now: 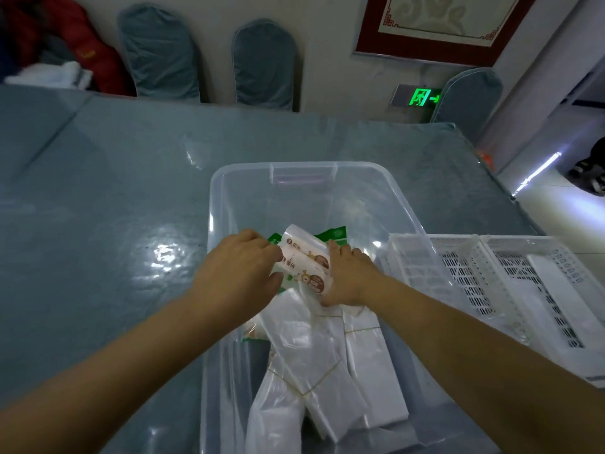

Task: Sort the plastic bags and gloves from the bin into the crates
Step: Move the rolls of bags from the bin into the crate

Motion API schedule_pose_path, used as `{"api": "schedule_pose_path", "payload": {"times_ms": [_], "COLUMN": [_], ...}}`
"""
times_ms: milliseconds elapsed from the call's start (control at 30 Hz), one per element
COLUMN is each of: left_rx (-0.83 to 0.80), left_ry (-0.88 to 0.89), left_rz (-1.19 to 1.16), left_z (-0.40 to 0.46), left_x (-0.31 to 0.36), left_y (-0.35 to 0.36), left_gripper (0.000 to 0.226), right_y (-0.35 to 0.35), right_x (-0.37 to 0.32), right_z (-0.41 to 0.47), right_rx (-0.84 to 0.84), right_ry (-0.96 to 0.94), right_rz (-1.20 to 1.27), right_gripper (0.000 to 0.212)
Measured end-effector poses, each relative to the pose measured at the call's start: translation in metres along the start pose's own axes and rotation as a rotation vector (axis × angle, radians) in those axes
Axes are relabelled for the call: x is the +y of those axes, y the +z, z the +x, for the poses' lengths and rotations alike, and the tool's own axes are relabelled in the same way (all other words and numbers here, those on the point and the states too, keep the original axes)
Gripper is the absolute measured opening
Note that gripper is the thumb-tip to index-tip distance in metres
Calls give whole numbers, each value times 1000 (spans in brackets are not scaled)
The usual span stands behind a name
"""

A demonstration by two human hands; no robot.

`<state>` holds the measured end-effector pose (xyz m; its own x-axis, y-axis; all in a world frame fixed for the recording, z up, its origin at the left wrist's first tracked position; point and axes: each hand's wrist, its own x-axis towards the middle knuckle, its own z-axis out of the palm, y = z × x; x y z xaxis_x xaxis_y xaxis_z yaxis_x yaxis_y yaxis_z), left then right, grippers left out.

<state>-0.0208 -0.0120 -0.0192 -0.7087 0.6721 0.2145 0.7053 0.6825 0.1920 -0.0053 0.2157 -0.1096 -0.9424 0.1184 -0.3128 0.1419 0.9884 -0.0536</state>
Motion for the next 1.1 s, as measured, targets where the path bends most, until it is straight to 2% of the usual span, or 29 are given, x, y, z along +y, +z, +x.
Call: {"api": "schedule_pose_path", "payload": {"times_ms": [167,267,333,467,567,667,733,900,1000,1100], "left_rx": [-70,-71,-10,154,235,287,261,223,180,82], "left_ry": [-24,-90,-192,-388,-486,-522,-512,-429,-376,-374], "left_rz": [148,241,223,91,-152,-385,-409,-229,-252,-285], "left_z": [5,12,19,41,59,74,83,89,84,81], "left_x": [6,17,34,87,136,175,194,210,211,218], "left_y": [-5,-14,-23,-35,-35,-33,-35,-32,-22,-5], "left_gripper": [29,32,33,40,47,40,41,42,34,29], "right_y": [-27,-64,-88,-123,-133,-141,-144,-140,-119,-91], "right_x": [-12,-10,-2,27,52,80,99,160,203,240], "right_z": [-5,-16,-27,-50,-63,-75,-83,-100,-107,-109], "right_rx": [114,186,258,355,399,454,518,669,631,509], "right_ry": [-33,-50,-79,-158,-212,-225,-220,-171,-62,20], "right_rz": [-167,12,154,432,636,741,710,471,397,357], "right_gripper": [107,112,112,103,90,88,90,97,101,98]}}
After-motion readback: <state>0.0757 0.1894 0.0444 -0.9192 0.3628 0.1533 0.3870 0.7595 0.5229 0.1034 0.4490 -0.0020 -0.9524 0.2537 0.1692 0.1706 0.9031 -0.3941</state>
